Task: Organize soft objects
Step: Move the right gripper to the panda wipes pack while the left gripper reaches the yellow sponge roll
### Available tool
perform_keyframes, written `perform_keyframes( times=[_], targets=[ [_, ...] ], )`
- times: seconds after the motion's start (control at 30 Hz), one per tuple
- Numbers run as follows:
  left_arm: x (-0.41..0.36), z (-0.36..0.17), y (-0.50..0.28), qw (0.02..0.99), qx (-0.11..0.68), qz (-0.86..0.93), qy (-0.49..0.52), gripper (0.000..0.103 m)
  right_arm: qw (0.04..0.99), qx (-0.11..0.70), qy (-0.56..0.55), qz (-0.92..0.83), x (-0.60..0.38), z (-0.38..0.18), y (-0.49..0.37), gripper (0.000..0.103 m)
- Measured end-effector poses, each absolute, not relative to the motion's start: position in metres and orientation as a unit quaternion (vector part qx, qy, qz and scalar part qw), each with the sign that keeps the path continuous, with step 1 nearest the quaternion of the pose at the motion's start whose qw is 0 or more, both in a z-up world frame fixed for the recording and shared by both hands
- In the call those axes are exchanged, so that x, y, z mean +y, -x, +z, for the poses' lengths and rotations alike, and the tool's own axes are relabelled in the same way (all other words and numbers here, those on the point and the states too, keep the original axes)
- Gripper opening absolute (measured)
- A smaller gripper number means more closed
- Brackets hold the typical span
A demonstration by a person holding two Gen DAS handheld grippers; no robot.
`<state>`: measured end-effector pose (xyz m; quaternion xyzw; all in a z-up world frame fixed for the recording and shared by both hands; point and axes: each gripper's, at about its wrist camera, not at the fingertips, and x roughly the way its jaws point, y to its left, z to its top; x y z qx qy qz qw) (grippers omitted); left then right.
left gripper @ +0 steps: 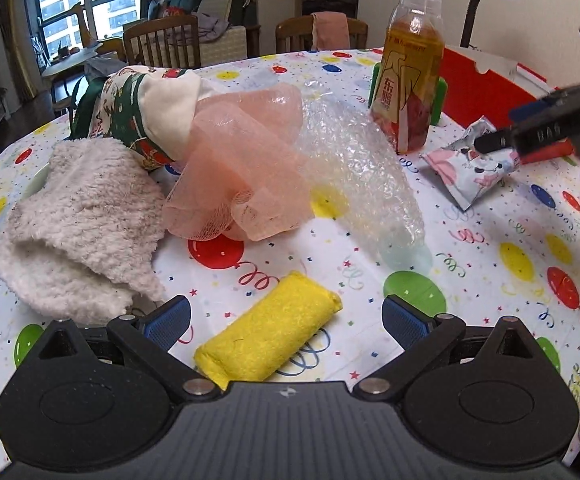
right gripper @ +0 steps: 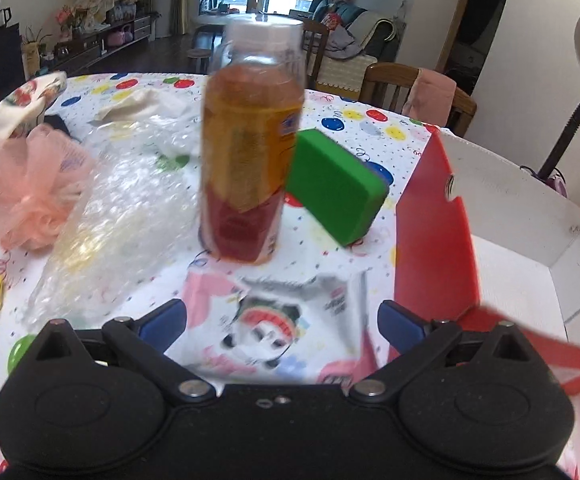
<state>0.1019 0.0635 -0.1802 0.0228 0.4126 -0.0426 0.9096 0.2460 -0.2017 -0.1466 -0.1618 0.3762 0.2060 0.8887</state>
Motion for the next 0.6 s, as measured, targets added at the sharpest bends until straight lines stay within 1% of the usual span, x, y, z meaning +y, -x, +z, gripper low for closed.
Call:
perform_keyframes(
  times=[0.27, 0.3, 0.37, 0.4, 0.5, 0.6],
  targets=[
    [0.064, -0.187, -0.104, 0.906, 0.420, -0.042, -0.034, 0.102, 0.854, 0.388, 0.227, 0.263, -0.190, -0.145, -0.285, 0.102],
    [0.063, -0.188, -0.104, 0.906, 0.420, -0.039, -0.036, 0.101, 0.847, 0.398, 0.228, 0.269, -0.189, -0.145, -0.294, 0.102],
    [0.063, -0.188, -0.105, 0.907, 0.419, -0.027, -0.036, 0.095, 0.832, 0.425, 0.226, 0.275, -0.189, -0.147, -0.308, 0.102],
    [0.064, -0.188, -0.106, 0.907, 0.420, -0.028, -0.031, 0.094, 0.825, 0.437, 0.227, 0.276, -0.189, -0.148, -0.314, 0.103],
    [0.063, -0.188, -0.107, 0.906, 0.421, -0.030, -0.032, 0.093, 0.810, 0.449, 0.250, 0.283, -0.186, -0.151, -0.323, 0.103],
    [0.061, -0.191, -0.109, 0.905, 0.423, -0.032, -0.037, 0.087, 0.794, 0.456, 0.276, 0.293, -0.183, -0.151, -0.325, 0.102]
  ],
)
